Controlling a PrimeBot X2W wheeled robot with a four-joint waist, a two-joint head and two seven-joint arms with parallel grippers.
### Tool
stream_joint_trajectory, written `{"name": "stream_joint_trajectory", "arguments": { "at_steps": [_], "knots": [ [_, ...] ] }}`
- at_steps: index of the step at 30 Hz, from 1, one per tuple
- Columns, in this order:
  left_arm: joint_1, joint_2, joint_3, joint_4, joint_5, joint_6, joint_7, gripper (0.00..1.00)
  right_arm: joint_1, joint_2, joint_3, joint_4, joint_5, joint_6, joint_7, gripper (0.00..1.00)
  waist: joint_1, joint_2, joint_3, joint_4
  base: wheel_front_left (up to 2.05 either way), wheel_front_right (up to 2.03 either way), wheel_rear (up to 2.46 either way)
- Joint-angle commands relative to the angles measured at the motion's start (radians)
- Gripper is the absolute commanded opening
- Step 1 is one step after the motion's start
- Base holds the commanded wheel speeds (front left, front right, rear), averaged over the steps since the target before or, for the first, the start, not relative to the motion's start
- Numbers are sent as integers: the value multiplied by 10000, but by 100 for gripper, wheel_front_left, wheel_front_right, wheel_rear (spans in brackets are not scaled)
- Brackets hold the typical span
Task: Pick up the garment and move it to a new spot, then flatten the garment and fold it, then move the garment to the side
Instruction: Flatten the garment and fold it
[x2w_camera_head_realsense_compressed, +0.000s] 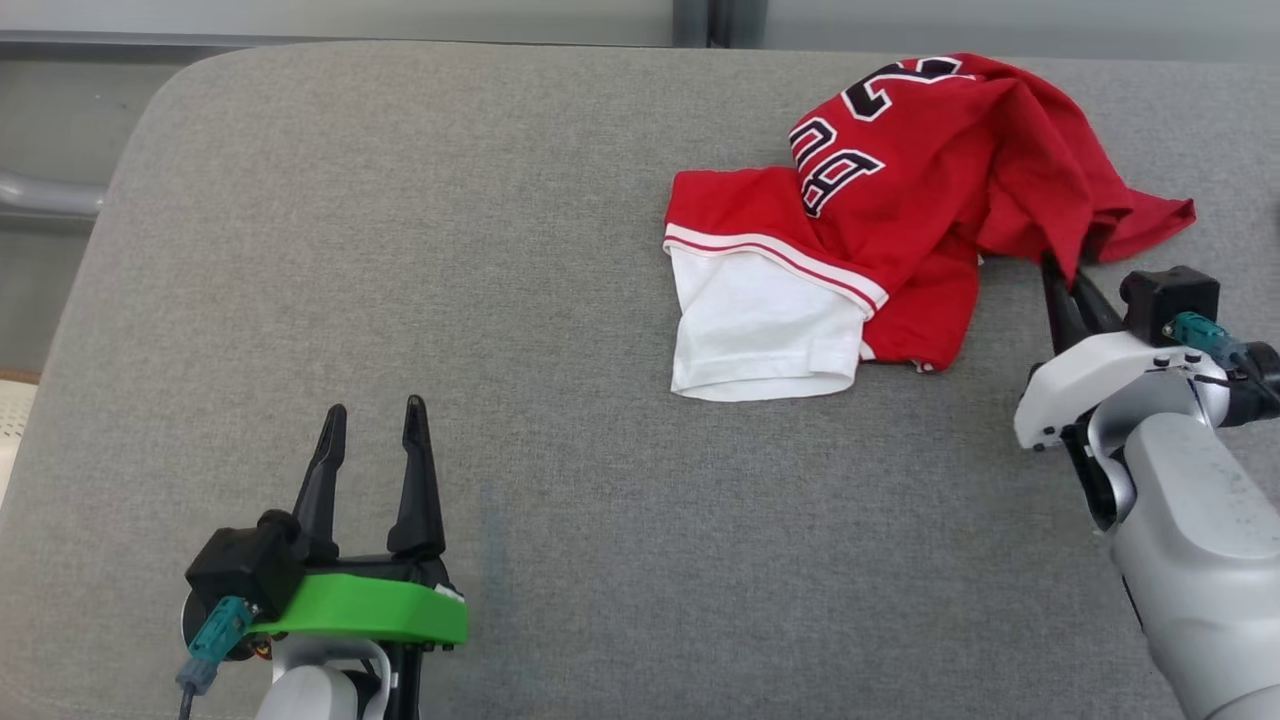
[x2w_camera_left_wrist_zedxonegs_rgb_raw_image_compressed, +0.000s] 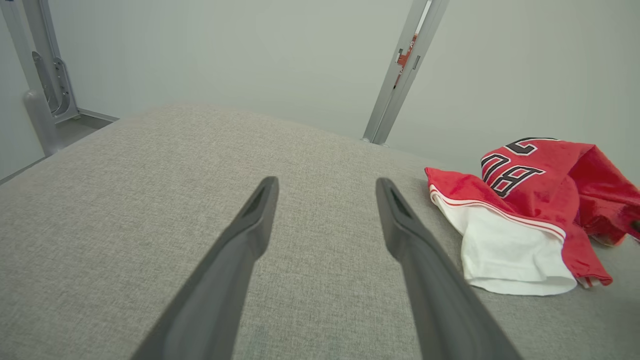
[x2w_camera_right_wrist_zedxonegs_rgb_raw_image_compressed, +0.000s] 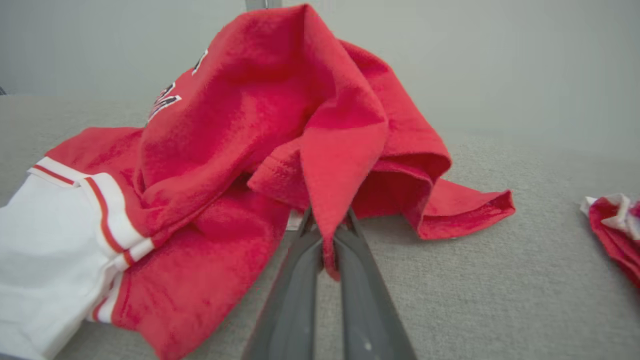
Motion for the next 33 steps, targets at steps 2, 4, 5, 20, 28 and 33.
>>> {"name": "stream_joint_trajectory", "arguments": {
  "at_steps": [2,4,5,20,28,33],
  "knots": [
    [35,24,62,-36,24,3,10,100,288,-326,-103,-362,-309,-14,-27,0,0,-1,-81,-362,0,0,0],
    [56,24,79,-51,8,-6,10,100,408,-583,-246,-683,-540,-14,-27,0,0,-1,-112,-546,0,0,0],
    [63,24,81,-52,2,-14,11,100,468,-696,-336,-834,-660,-14,-28,0,0,-1,-126,-628,0,0,0],
    [152,24,58,-48,-73,43,11,100,2992,-890,-1419,-2471,-3017,-14,-27,0,0,-1,-382,-1256,0,0,0],
    [234,24,174,-100,17,12,11,100,4307,-277,-2220,-2674,-2952,-15,-27,0,0,-1,-447,-1409,0,0,0],
    [272,24,234,-119,53,7,11,100,4858,7,-2630,-2941,-2801,-15,-27,0,0,-1,-514,-1527,0,0,0]
  ]
}}
